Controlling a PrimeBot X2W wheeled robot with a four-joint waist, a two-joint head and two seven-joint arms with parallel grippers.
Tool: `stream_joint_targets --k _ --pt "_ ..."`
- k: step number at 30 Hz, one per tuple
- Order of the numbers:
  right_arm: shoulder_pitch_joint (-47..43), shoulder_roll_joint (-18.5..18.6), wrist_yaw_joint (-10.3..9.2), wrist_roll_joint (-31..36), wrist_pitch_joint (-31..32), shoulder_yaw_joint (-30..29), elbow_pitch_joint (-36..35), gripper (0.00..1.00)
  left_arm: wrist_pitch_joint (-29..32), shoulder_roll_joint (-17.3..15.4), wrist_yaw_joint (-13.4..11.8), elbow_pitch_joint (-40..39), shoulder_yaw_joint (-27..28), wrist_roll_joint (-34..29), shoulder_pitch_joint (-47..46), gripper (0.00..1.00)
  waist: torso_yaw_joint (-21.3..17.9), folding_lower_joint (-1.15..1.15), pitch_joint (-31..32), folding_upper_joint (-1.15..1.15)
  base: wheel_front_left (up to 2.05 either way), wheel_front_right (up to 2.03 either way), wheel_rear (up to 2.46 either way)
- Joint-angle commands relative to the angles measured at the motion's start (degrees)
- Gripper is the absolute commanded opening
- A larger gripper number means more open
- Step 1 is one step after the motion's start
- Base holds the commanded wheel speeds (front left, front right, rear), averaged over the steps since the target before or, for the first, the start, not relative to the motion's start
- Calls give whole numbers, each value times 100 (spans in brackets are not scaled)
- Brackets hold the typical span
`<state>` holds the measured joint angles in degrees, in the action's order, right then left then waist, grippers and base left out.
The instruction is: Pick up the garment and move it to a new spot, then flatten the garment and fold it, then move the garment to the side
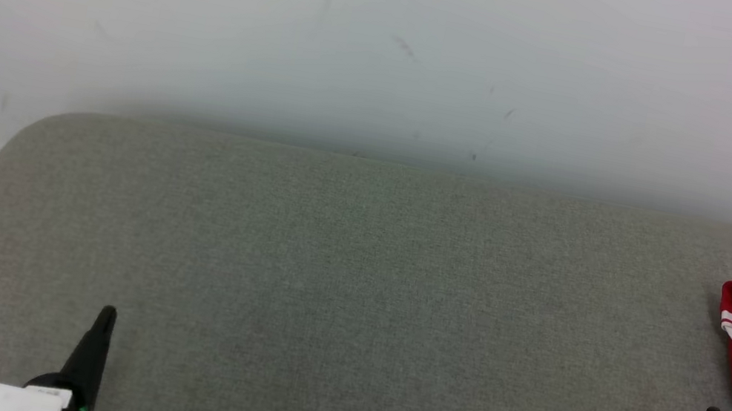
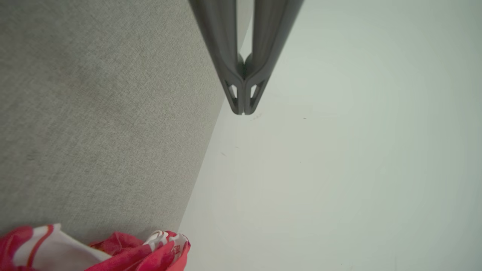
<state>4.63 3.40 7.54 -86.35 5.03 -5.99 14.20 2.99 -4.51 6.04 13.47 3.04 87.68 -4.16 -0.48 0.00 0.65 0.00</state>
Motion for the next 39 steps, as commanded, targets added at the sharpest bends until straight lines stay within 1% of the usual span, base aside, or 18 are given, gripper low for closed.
stream_joint_targets --k 1,15,39 --pt "113 -11 -9 -143 39 -30 -37 0 44 -18 59 6 36 165 -90 0 6 0 -10 0 0 0 0" --pt "208 -62 -10 -637 176 -75 -30 0 197 -1 174 52 150 690 -238 0 48 0 -83 0 0 0 0" --pt "201 -56 -10 -611 171 -70 -28 0 246 42 162 54 200 589 -231 0 48 0 -82 0 0 0 0"
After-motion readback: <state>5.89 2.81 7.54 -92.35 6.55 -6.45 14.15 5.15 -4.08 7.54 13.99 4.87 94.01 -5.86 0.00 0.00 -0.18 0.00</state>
